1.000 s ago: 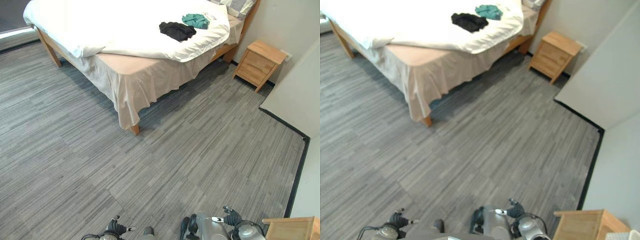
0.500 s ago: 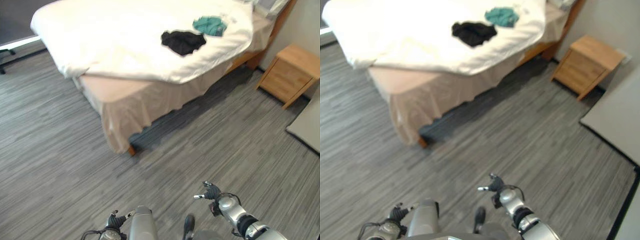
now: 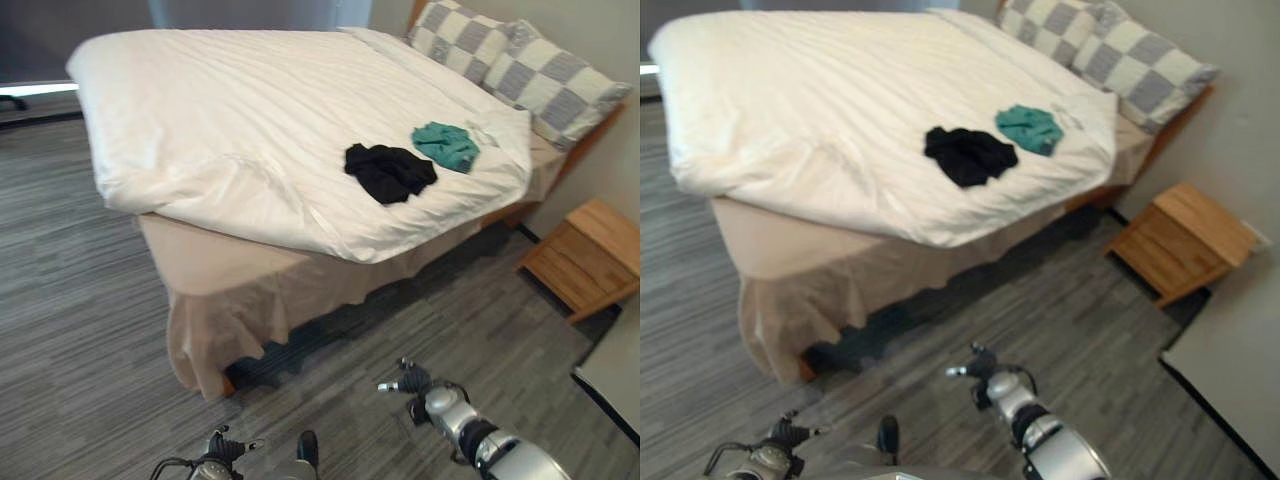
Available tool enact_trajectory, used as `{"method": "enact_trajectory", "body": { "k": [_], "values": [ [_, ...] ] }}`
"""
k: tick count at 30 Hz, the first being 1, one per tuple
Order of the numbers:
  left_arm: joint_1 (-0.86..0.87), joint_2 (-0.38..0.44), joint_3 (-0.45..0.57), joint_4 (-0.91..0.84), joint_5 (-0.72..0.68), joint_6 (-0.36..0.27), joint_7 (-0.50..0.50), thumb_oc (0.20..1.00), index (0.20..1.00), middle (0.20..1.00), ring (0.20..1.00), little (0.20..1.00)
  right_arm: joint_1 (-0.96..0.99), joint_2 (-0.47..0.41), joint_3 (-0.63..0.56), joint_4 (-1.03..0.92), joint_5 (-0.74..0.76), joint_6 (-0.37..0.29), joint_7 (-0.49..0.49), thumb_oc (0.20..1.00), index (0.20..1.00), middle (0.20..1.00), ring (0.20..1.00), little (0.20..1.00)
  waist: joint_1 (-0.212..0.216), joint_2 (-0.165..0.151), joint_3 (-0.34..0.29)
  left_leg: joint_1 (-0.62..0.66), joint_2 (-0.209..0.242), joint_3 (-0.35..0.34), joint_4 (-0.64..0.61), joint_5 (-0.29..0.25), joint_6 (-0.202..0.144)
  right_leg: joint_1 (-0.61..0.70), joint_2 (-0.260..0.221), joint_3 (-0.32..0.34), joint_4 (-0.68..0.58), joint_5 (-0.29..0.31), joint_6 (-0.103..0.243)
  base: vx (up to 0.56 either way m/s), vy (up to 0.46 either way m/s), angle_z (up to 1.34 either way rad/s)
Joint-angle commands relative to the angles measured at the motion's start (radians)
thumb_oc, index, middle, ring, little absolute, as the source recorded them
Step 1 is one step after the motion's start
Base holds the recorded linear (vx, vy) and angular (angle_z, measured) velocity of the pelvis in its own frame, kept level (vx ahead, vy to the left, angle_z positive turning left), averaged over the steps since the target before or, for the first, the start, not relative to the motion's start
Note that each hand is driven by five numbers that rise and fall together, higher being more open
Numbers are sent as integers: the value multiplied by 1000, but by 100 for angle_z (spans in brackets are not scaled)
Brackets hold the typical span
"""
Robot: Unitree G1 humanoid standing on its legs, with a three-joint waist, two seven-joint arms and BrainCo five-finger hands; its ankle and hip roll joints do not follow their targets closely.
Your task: Tidy up the quilt and then pick up the clothes from the bed and put them into the laundry hamper.
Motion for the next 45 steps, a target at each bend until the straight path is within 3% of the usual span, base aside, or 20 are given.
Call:
{"method": "enact_trajectory", "body": {
  "k": [1,2,3,4,5,6,7,10,15,16,17,18,25,28,29,32,36,39,41,45],
  "values": [
    [19,-4,0,-4,23,-7,13,1000,1000,1000,1000,1000,63,-61,-76,41,3,-20,-13,1000,1000,1000,1000,1000,0,24,56,70,104,56,-4,-41,-96,15,-67,24,-331,155,28,205,-93,55],
    [19,-5,0,-4,23,-7,13,1000,1000,1000,1000,1000,63,-61,-76,40,3,-19,-13,1000,1000,1000,1000,1000,-1,25,53,67,106,55,-4,-40,-97,14,-64,23,-336,158,26,302,-179,87],
    [10,-4,-10,-19,30,-20,12,1000,1000,1000,1000,1000,121,-87,-92,23,-2,-24,-12,1000,1000,1000,1000,1000,-23,26,56,75,95,-3,-4,-57,-110,17,-80,147,-518,170,20,190,-124,112],
    [10,-4,-10,-19,30,-20,12,1000,1000,1000,1000,1000,121,-88,-92,23,-2,-24,-12,1000,1000,1000,1000,1000,-23,26,54,72,96,-3,-4,-56,-110,16,-79,147,-521,173,19,354,-298,124],
    [-4,8,-9,-28,25,-27,14,1000,1000,1000,1000,1000,144,-104,-109,21,-3,-19,-9,1000,1000,1000,1000,1000,-37,24,51,74,100,-54,-4,-72,-124,5,-121,251,-623,234,34,214,-247,117],
    [-10,22,-7,-28,28,-29,8,1000,1000,1000,1000,1000,152,-110,-111,22,-6,-13,0,1000,1000,1000,1000,1000,-32,15,47,73,93,-72,-4,-77,-127,13,-128,267,-663,245,33,372,-414,116],
    [-7,32,12,-31,14,-42,9,1000,1000,1000,1000,1000,144,-112,-116,36,-11,-15,5,1000,1000,1000,1000,1000,-27,7,33,76,99,-84,-4,-80,-138,35,-138,254,-691,265,50,300,-323,125],
    [5,40,42,-47,-32,-54,2,1000,1000,1000,1000,1000,161,-108,-116,35,-19,-18,13,1000,1000,1000,1000,1000,-24,9,29,84,114,-105,-4,-82,-154,53,-122,246,-698,260,44,247,-258,95],
    [-15,122,153,-193,-191,-111,30,1000,1000,1000,1000,1000,201,-161,-159,57,5,-25,17,1000,1000,1000,1000,1000,-17,28,14,92,156,-131,2,-77,-195,101,-100,165,-698,211,33,132,-142,52],
    [-47,194,195,-356,-271,-145,62,1000,1000,1000,1000,1000,224,-199,-189,56,24,-26,9,1000,1000,1000,1000,1000,-14,33,23,68,168,-109,20,-54,-207,122,-103,113,-698,196,30,6,-59,49],
    [-46,194,195,-359,-271,-144,62,1000,1000,1000,1000,1000,224,-199,-188,56,24,-26,9,1000,1000,1000,1000,1000,-16,33,24,68,168,-111,21,-55,-207,124,-103,111,-698,196,30,49,-101,62],
    [-53,251,237,-510,-311,-176,85,1000,1000,1000,1000,1000,227,-228,-205,59,37,-24,6,1000,1000,1000,1000,1000,-17,38,23,62,177,-92,14,-38,-214,140,-93,87,-698,187,25,88,-65,45],
    [-135,436,240,-865,-242,-238,99,1000,1000,1000,1000,1000,217,-273,-212,56,48,-33,18,1000,1000,1000,1000,1000,-31,39,26,53,193,-93,-4,-31,-224,127,-74,81,-698,182,22,54,-29,14],
    [-260,476,151,-983,-138,-227,116,1000,1000,1000,1000,1000,192,-269,-194,47,38,-42,10,1000,1000,1000,1000,1000,-47,43,68,13,194,-97,-4,-24,-224,82,-75,81,-698,193,22,-106,-12,-2],
    [-391,489,63,-996,-60,-217,137,1000,1000,1000,1000,1000,151,-264,-179,37,45,-46,1,1000,1000,1000,1000,1000,-62,52,105,-22,194,-99,-4,-15,-225,41,-79,84,-688,203,21,-224,27,11],
    [-547,492,-47,-954,19,-205,164,1000,1000,1000,1000,1000,101,-249,-154,23,52,-54,-13,1000,1000,1000,1000,1000,-80,60,143,-68,193,-91,-3,-1,-225,-29,-87,98,-656,210,22,-166,52,2],
    [-921,493,-312,-741,200,-110,240,1000,1000,1000,1000,1000,22,-218,-65,-23,54,-81,-46,1000,1000,1000,1000,1000,-137,79,207,-158,193,-49,9,22,-222,-177,-104,149,-613,247,37,-150,75,-33],
    [-1027,487,-373,-649,234,-72,263,1000,1000,1000,1000,1000,0,-202,-52,-29,55,-85,-68,1000,1000,1000,1000,1000,-148,81,233,-189,195,-36,20,25,-220,-220,-110,163,-602,256,42,-80,18,-41],
    [-1155,481,-462,-487,350,20,315,1000,1000,1000,1000,1000,0,-199,-31,-26,52,-94,-83,1000,1000,1000,1000,1000,-171,81,271,-224,200,-22,37,29,-220,-262,-120,170,-594,268,48,-75,1,-28],
    [-1236,509,-510,-280,412,93,341,1000,1000,1000,1000,1000,42,-216,-26,-17,58,-102,-87,1000,1000,1000,1000,1000,-192,73,297,-246,206,-13,52,32,-221,-283,-123,172,-590,272,50,-23,-12,-19]
  ]
}}
